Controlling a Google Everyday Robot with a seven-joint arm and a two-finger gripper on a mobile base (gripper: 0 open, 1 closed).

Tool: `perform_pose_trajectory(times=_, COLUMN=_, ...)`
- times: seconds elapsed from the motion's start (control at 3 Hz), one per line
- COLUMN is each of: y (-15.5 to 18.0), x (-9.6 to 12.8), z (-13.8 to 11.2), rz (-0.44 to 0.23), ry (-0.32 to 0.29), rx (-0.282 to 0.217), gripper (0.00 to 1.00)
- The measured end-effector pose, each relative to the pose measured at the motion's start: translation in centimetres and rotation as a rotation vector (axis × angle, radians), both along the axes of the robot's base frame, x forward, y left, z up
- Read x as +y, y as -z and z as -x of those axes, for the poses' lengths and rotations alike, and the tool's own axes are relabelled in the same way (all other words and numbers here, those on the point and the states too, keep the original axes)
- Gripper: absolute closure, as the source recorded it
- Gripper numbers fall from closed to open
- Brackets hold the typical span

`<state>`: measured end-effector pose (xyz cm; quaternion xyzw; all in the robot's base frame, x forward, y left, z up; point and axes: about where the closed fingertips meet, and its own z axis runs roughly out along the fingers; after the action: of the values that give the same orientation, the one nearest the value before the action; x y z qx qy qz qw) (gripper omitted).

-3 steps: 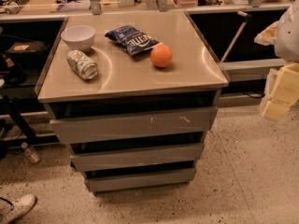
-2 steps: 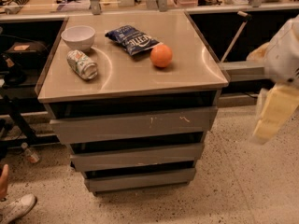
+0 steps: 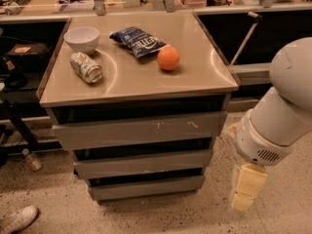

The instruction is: Open bottom drawer

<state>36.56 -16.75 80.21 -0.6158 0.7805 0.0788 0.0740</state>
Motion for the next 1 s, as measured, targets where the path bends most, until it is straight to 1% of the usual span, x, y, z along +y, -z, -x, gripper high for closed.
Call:
perform_pose_trajectory(times=0.33, y=0.0, x=0.0, z=0.0, rz=0.0, ry=0.0, rx=0.0, gripper=0.0)
perform_pose_trajectory(times=0.67, y=4.2, x=1.0, z=0.8, rz=-0.037, ry=0.004, rx=0.03, gripper=0.0)
perform_pose_trajectory(times=1.0, y=13.4, x=2.6, z=1.8, rz=-0.078, ry=0.032, rx=0.108, gripper=0.0)
